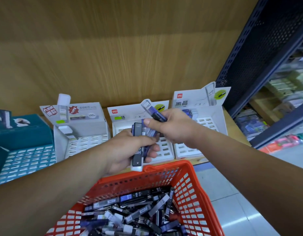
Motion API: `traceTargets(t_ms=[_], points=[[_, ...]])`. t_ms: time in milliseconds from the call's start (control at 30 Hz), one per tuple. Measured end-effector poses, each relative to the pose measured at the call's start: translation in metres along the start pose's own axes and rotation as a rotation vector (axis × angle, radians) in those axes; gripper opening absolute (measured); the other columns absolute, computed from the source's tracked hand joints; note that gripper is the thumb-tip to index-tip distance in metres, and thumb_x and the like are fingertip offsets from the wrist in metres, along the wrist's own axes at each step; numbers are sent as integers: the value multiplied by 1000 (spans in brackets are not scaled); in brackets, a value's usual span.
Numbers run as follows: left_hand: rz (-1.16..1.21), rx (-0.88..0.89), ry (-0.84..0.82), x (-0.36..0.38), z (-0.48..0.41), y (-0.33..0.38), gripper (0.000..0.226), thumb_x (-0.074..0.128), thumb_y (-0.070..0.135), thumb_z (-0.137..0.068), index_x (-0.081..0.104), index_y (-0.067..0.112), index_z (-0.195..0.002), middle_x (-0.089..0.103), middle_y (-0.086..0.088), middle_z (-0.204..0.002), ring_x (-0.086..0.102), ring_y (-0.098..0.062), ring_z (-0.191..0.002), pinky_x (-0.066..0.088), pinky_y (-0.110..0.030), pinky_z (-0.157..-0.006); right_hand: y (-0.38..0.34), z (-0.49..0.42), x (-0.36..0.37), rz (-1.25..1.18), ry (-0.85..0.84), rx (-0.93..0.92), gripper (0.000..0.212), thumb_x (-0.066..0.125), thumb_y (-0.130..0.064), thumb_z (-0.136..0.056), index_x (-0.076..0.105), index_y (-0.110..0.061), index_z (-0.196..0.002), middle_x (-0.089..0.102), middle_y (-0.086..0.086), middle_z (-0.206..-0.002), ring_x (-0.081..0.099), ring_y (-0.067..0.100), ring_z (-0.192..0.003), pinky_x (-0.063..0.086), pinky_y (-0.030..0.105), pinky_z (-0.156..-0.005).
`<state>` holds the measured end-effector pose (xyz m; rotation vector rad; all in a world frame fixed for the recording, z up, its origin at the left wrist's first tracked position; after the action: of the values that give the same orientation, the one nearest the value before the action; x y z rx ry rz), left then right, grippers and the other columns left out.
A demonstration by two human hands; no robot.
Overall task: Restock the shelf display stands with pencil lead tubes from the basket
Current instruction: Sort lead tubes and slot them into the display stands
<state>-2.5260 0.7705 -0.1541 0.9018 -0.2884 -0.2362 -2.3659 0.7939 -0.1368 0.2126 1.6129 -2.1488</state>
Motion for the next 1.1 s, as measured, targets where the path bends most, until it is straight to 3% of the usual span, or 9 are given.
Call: traceTargets(t_ms=[133, 333, 500, 667, 767, 867, 967, 1100], points=[[-34, -76, -67, -1, 6, 0, 26, 67, 21, -99, 68, 8, -122, 77, -18, -103, 75, -23, -84, 64, -46, -75, 3, 1, -3, -124, -20, -30, 33, 73, -35, -96, 59, -15, -75, 34, 0, -50, 28, 15, -41, 25, 22, -40], [-41, -27, 12, -11, 3, -6, 25, 62, 26, -102, 69, 11, -120, 78, -17, -103, 70, -20, -68, 51, -32, -60, 18, -5, -16, -184, -39, 29, 31, 76, -39, -92, 71, -9, -87, 46, 6, -55, 36, 19, -48, 26, 25, -45], [-72, 66, 118, -15, -3, -3, 20, 62, 22, -103, 68, 11, -118, 78, -20, -95, 55, -18, -53, 46, -30, -55, 25, -2, -24, -156, -95, 41, 19, 75, -35, -95, 73, -21, -82, 52, 10, -58, 40, 20, -50, 26, 26, -47], [-184, 151, 119, -10, -2, 4, 13, 62, 19, -103, 71, 11, -109, 78, -19, -89, 52, -19, -51, 45, -32, -57, 21, 10, -29, -90, -175, 22, 13, 74, -23, -96, 72, -11, -101, 61, 1, -55, 46, 15, -48, 26, 24, -45], [-197, 172, 147, -3, -2, 7, 15, 63, 19, -103, 72, 8, -105, 78, -17, -87, 56, -21, -56, 47, -34, -61, 22, 18, -34, -26, -212, 4, 7, 77, -21, -93, 77, -24, -87, 73, 17, -79, 48, 20, -52, 26, 24, -46], [-147, 189, 213, 3, -4, 8, 18, 68, 19, -100, 71, 3, -106, 77, -18, -81, 62, -22, -59, 50, -34, -59, 25, 27, -45, -12, -203, 37, 4, 78, -21, -92, 77, -25, -93, 77, 14, -89, 46, 18, -50, 26, 23, -45], [-164, 198, 256, 11, -6, 10, 22, 70, 21, -99, 70, 0, -106, 74, -23, -78, 63, -28, -63, 50, -36, -62, 33, 31, -50, 28, -186, 56, 12, 79, -22, -91, 78, -15, -101, 77, 11, -81, 34, 16, -47, 25, 23, -44], [-232, 199, 252, 30, -4, 10, 18, 67, 21, -100, 73, 3, -99, 73, -18, -68, 59, -24, -54, 45, -26, -50, 33, 33, -51, 77, -136, -42, 12, 84, -10, -85, 81, -16, -95, 72, -4, -70, 54, 10, -55, 42, 24, -51]])
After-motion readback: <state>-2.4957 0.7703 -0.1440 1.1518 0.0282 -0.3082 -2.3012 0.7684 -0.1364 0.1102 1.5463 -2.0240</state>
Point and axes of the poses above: each hand's wrist, its own z-axis away from the middle knuckle, its own x-axis out of the palm, y = z × x, the point moved 2 cm from there along -z, towards the middle knuckle
